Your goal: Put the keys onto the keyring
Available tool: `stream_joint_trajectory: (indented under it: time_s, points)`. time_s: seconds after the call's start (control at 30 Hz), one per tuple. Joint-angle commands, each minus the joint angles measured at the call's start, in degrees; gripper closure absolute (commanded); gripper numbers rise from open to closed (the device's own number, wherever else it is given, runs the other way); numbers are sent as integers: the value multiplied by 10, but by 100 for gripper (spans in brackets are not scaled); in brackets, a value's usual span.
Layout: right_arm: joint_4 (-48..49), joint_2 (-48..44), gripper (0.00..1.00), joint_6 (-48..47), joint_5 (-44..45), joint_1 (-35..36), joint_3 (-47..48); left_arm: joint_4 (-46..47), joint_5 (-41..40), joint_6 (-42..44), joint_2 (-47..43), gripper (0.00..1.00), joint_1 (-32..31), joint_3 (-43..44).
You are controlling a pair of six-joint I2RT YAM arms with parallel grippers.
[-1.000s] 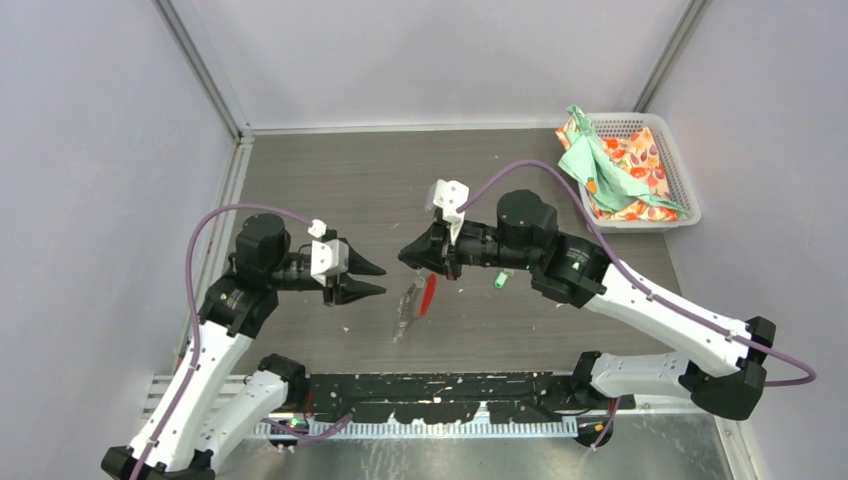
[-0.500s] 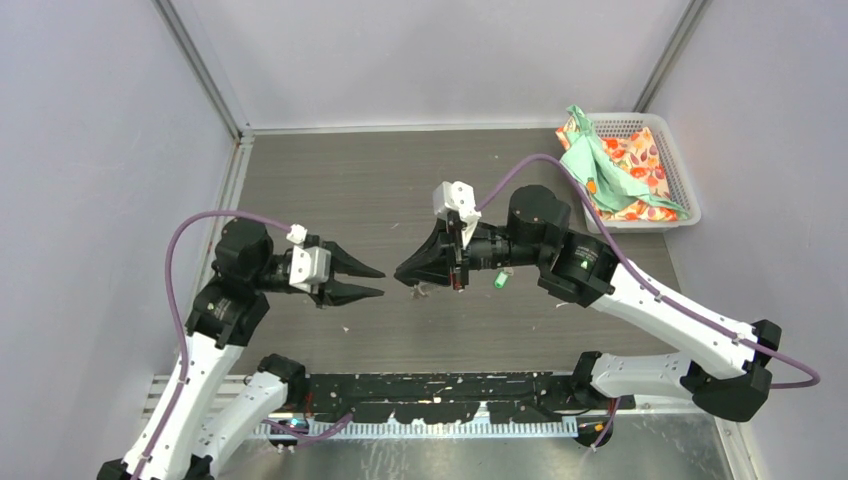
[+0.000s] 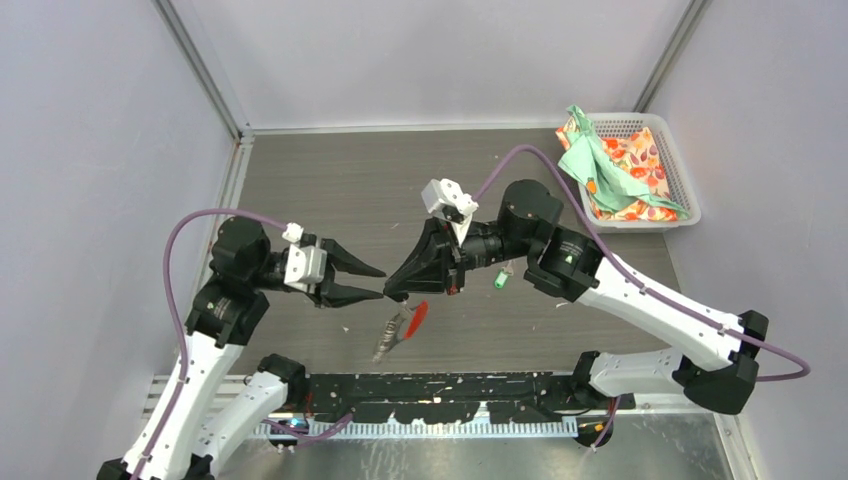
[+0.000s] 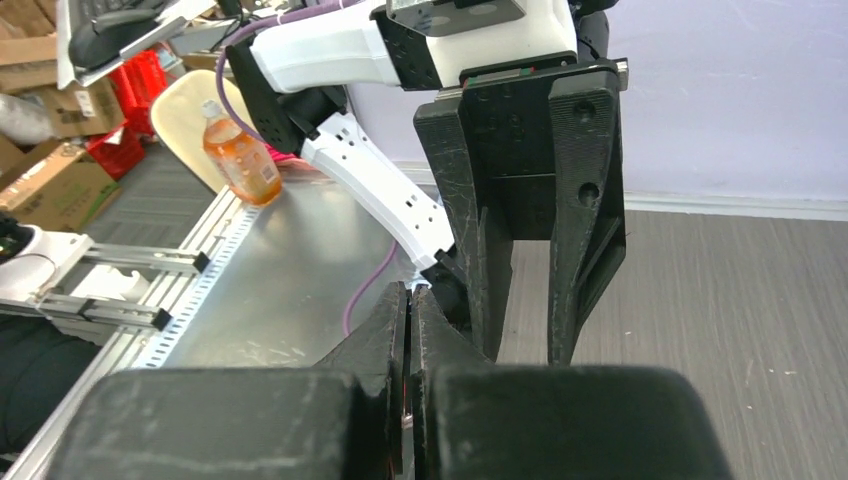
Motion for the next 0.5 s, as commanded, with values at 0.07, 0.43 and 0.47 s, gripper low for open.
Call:
stream_joint_trajectory:
  time_s: [0.07,0.43,0.47]
  points:
    - [120,19,99,79,-59,0,23,25,37,-19,-9,65,-6,27]
    - [135,56,99,94,-94,-4,54,24,53,-37,-10,68,-17,38]
    - [135,59,99,95,-95,-4,54,24,54,-41,-11,68,-17,41]
